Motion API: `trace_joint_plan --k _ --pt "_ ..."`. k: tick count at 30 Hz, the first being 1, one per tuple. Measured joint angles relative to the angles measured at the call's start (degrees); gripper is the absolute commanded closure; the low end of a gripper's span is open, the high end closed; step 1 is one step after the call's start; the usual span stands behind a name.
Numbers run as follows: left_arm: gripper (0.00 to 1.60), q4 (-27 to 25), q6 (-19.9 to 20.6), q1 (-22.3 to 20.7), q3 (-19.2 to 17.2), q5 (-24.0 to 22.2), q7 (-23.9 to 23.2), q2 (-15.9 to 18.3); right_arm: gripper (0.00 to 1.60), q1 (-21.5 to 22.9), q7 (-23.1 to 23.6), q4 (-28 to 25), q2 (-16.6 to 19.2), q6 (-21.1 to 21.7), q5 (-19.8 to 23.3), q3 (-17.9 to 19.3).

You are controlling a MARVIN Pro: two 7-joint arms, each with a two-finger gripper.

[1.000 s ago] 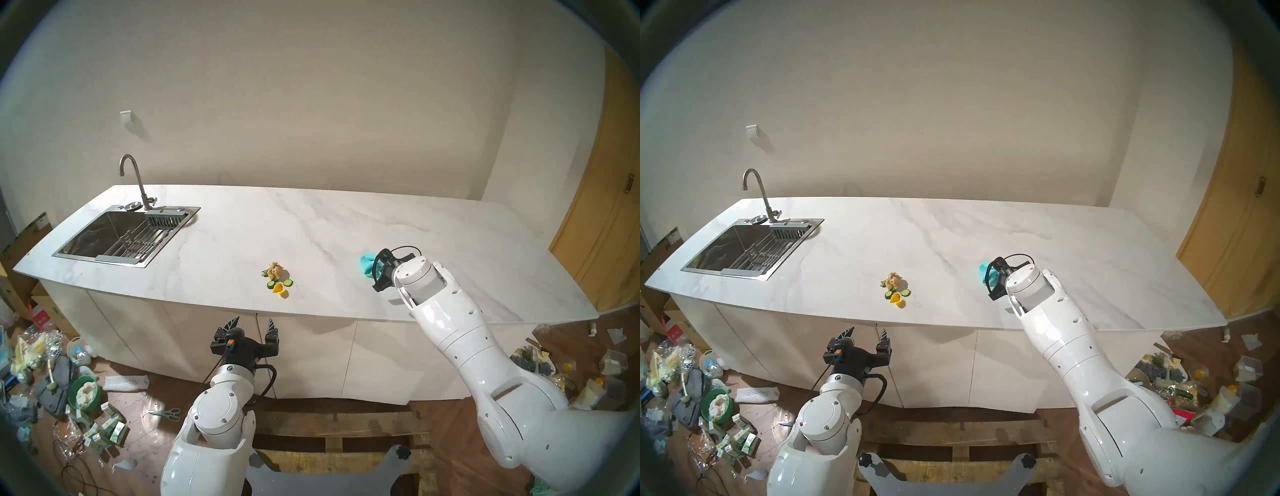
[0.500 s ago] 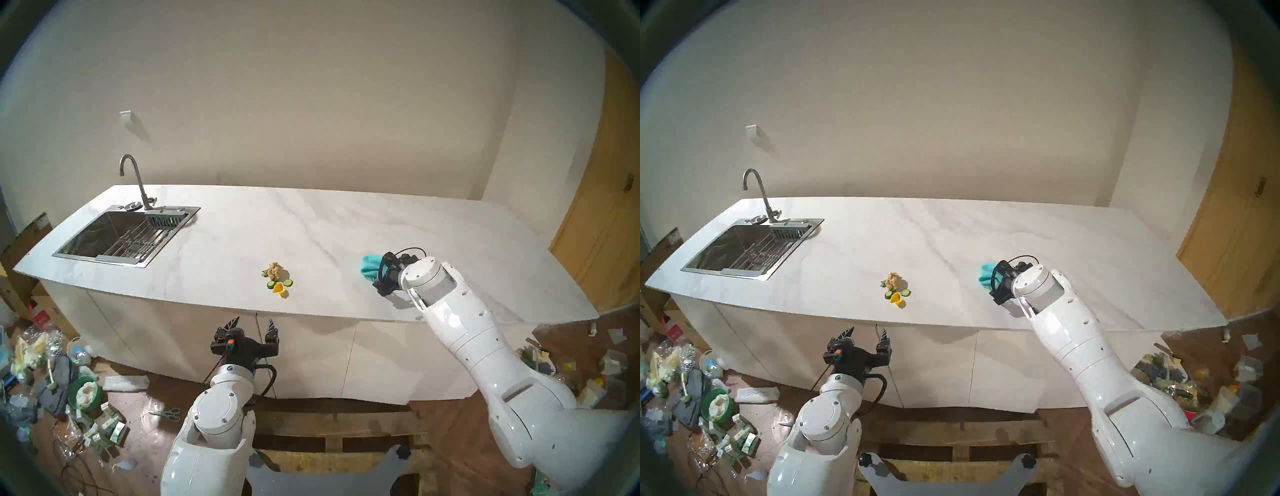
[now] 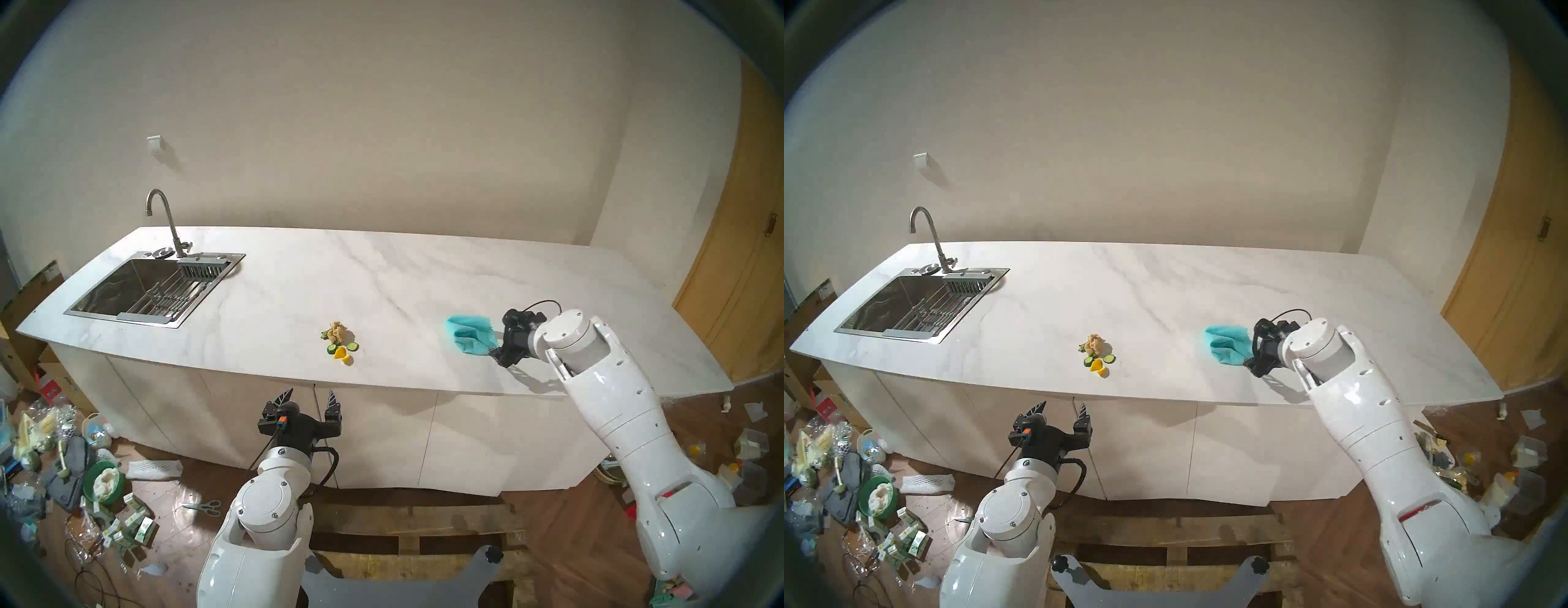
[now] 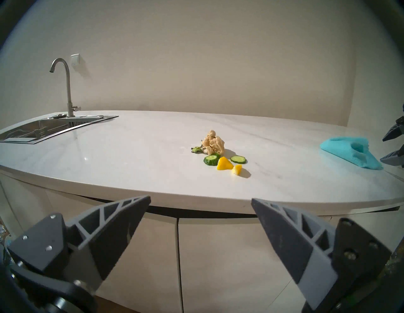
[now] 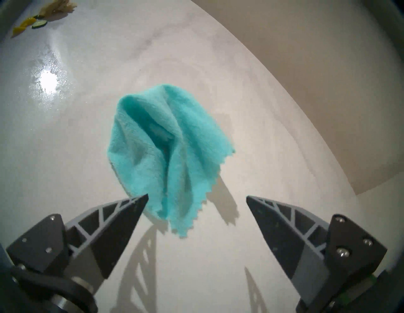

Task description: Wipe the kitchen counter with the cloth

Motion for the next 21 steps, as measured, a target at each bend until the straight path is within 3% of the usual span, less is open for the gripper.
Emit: trace_joint_plan --k 4,9,15,21 --pt "0.00 0.01 0.00 0.00 0.01 0.00 0.01 0.00 0.00 -1.19 0.22 -1.66 0.25 1.16 5.09 3.55" --pt "0.00 0.01 0.00 -0.01 0.01 0.00 0.01 0.00 0.00 -3.27 -3.61 -4.05 -1.38 2.16 11.55 9.10" --pt "0.00 0.00 0.00 -0.01 0.01 0.00 0.01 0.00 0.00 -5.14 -9.59 -5.65 -5.01 1.68 13.96 13.90" --pt "0.00 -0.05 0.00 -0.01 0.01 -0.02 0.01 0.01 0.00 -6.05 -15.60 -5.85 -8.86 -0.19 14.27 14.94"
